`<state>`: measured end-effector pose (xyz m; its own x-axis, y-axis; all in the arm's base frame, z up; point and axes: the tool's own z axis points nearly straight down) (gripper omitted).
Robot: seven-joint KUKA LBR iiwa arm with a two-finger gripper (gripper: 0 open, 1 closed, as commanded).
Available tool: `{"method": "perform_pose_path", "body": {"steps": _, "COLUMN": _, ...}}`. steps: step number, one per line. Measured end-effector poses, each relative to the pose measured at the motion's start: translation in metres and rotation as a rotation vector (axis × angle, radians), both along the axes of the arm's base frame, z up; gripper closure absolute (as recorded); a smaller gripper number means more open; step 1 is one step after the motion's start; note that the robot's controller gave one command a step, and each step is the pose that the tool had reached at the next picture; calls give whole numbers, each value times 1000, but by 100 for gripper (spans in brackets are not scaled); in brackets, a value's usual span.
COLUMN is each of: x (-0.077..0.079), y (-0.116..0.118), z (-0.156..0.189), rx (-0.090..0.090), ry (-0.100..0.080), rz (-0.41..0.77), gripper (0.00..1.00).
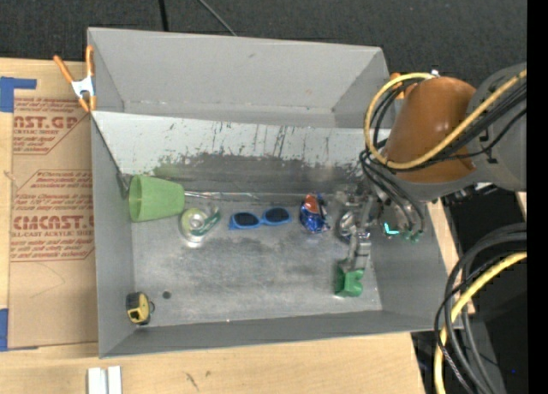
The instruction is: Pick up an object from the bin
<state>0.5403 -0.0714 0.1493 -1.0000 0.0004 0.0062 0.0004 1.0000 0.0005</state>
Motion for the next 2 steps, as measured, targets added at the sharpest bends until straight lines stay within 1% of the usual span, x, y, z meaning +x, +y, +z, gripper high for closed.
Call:
{"method": "perform_pose_path", "body": {"steps": 1, "x": -28, "y": -69, "z": -83, "rx": -1, "ry": 0, "rz": 107, "gripper": 0}}
{"method": "perform_pose_path", "body": {"steps": 2, "x": -25, "y": -65, "z": -80, "rx": 0, "ry": -6, "rz": 110, "gripper": 100}}
